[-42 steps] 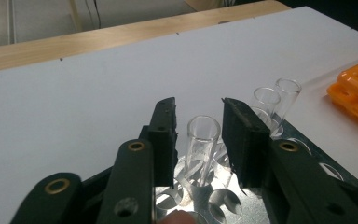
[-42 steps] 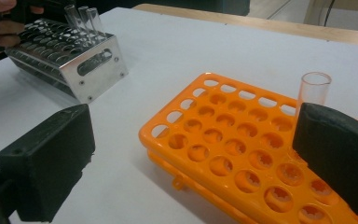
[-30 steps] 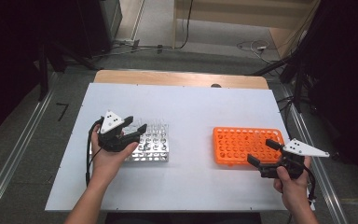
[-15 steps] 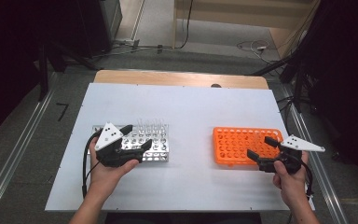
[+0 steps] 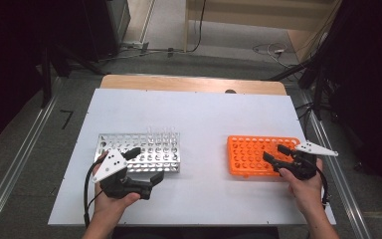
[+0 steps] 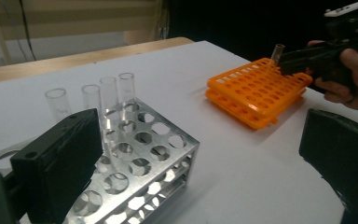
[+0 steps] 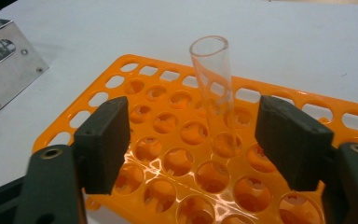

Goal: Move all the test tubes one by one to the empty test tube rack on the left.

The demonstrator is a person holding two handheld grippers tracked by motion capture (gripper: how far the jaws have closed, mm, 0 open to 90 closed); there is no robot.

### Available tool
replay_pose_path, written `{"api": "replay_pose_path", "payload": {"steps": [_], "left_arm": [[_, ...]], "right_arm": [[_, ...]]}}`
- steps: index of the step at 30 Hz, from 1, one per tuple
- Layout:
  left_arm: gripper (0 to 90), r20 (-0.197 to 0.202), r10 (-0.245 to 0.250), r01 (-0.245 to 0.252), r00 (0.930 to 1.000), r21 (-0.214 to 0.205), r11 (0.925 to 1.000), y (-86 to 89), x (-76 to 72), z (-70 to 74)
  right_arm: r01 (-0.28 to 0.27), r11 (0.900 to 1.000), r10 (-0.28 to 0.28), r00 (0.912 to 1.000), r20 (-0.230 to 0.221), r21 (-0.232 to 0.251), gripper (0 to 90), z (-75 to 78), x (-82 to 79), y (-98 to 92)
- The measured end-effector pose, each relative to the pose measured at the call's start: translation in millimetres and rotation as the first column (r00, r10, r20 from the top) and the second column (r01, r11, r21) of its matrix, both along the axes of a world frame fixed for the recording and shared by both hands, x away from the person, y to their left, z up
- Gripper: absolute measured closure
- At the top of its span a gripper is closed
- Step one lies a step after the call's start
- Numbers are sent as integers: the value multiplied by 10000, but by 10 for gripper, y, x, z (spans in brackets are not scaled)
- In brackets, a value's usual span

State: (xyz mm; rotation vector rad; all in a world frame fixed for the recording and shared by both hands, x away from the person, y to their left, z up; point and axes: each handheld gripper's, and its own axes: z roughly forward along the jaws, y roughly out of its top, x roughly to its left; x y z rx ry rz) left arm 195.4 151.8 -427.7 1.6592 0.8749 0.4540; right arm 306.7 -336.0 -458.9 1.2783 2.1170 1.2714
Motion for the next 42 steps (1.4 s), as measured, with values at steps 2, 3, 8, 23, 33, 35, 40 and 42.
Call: {"api": "replay_pose_path", "payload": {"steps": [2, 3, 8, 23, 33, 35, 40, 42], "left_arm": [[0, 5, -57, 57, 10000, -4, 10000, 0, -25, -25], [0, -41, -74, 74, 10000, 3, 10000, -1, -29, -34], [0, -168, -23, 23, 9999, 0, 10000, -8, -15, -73], [0, -335, 53, -53, 9994, 3, 10000, -7, 10, -107], [0, -311, 31, -30, 9995, 17, 10000, -19, 12, -105], [0, -314, 42, -40, 9995, 44, 10000, -19, 8, -98], [0, -326, 2, -1, 9995, 41, 10000, -19, 9, -100], [0, -330, -9, 10, 9995, 26, 10000, -22, 9, -99]], "right_arm": [[67, 10000, -67, 10000, -43, 35, 369, -29, 22, -11], [113, 9999, -112, 9999, -45, 48, 397, -46, 33, -14], [356, 9991, -356, 9994, 6, -232, 515, -94, 64, -2], [1119, 9898, -1075, 9928, 529, -884, 736, -169, 81, 72], [1225, 9919, -1176, 9852, 1251, -323, 739, -41, -6, 23], [1169, 9929, -1124, 9837, 1403, -237, 740, 6, -40, 21], [925, 9957, -907, 9842, 1523, -48, 739, 111, -134, 61], [736, 9973, -725, 9863, 1479, -20, 739, 125, -163, 91]]}}
